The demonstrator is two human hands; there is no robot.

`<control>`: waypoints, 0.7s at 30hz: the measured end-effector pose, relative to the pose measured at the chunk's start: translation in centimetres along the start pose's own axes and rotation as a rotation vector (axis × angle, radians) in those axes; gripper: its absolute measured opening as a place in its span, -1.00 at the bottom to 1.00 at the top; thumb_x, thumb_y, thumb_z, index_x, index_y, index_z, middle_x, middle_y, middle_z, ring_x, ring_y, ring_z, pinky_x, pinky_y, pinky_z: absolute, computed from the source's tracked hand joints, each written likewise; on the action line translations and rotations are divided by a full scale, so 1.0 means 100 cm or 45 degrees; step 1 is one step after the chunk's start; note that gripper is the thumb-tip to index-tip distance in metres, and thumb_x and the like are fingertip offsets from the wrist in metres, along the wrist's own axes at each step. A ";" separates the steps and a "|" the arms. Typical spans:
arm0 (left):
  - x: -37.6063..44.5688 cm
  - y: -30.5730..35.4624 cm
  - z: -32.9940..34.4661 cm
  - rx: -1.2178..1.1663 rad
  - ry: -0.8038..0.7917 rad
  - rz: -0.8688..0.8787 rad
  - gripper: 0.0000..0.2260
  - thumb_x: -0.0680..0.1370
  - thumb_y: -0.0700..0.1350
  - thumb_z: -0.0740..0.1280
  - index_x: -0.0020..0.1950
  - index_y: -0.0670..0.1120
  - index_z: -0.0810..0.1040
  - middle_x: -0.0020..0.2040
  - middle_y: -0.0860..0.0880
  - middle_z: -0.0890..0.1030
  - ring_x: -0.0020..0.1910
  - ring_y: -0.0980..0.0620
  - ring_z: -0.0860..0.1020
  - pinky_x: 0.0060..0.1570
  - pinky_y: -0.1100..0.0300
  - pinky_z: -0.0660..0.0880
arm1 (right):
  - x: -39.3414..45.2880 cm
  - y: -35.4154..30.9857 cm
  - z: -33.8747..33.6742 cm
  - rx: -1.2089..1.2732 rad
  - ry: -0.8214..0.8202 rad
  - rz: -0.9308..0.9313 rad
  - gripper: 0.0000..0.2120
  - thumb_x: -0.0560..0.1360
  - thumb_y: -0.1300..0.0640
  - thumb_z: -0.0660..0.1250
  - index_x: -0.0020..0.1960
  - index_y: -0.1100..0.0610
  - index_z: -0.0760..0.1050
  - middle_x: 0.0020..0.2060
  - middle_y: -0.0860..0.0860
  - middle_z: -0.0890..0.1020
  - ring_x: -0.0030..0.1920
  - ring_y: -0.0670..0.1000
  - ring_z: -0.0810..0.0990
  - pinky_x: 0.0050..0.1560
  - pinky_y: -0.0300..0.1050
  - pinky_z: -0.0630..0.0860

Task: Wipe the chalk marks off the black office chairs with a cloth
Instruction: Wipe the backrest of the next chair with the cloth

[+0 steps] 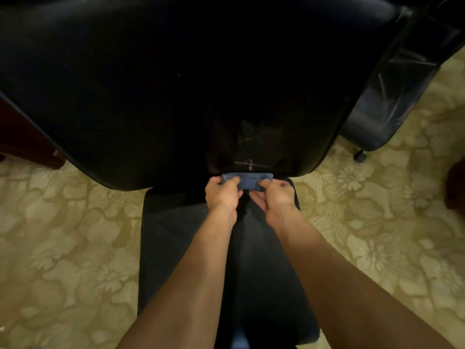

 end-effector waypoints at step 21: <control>-0.081 0.086 0.004 -0.146 -0.122 0.692 -0.95 0.61 -0.23 0.35 0.01 -0.09 0.51 -0.01 -0.09 0.67 -0.02 0.03 0.69 -0.10 0.22 0.61 | -0.083 -0.084 0.029 0.159 -0.162 -0.756 -0.85 0.52 0.29 0.34 -0.11 0.09 0.44 -0.35 -0.03 0.64 -0.17 0.01 0.67 -0.13 -0.08 0.63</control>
Point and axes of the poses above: each hand's wrist, its own x-axis towards the middle knuckle, its own z-axis out of the palm, y = z × x, the point moved 3 cm from there along x, towards the middle knuckle
